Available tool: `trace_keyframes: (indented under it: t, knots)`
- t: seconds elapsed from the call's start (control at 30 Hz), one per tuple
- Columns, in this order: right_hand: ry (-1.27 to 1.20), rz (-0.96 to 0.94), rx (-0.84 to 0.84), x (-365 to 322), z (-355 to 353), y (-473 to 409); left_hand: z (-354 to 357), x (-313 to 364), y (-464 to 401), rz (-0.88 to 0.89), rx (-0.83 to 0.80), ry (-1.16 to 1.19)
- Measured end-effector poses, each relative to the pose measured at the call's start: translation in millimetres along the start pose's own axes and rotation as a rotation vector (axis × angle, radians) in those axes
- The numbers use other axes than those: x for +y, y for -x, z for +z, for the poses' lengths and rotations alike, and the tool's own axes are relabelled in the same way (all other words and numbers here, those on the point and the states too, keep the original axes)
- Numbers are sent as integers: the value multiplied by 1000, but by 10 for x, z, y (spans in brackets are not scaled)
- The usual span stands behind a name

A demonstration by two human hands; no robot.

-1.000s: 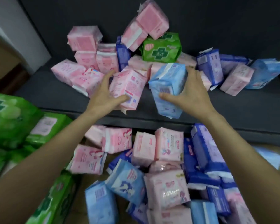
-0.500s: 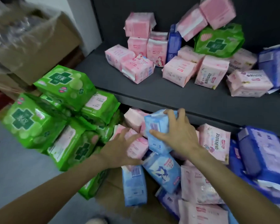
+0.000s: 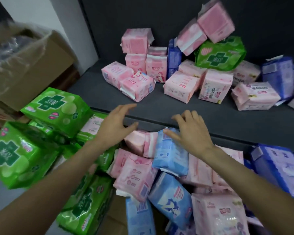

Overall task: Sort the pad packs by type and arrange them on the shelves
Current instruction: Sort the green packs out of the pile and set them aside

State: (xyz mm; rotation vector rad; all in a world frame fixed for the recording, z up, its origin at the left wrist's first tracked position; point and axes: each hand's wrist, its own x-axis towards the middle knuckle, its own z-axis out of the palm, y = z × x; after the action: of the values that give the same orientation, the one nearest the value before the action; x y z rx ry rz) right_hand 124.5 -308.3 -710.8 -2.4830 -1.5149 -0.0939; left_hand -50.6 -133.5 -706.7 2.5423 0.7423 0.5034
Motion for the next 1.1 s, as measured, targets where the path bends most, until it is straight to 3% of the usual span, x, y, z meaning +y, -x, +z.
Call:
trace_keyframes:
  t: [0.2,0.37,0.5,0.6,0.73,0.97,1.1]
  knots:
    - [-16,-46,112,279,-343,-669,-111,-107,-1006,-86,87,-84]
    - [50,5,-55,478,-254,-1265,138,-144,-1548,-211,-31,-239]
    - [101,119,-227,525,-15,-1525,338,-234,-1584,-206,-55,-384]
    - [232,191,-172,474,102,-1562,275,-220,-1530,-209,-19,-252]
    - [381,258,-98,442,91,-1504,248,-187,-1407,-301,-106,-244]
    - [136,279,-207,515,-35,-1320,277,-116,-1059,-390,-100,-191]
    - [11,368,-170,472,-31,-1374,328,-15,-892,-416,-48,-222]
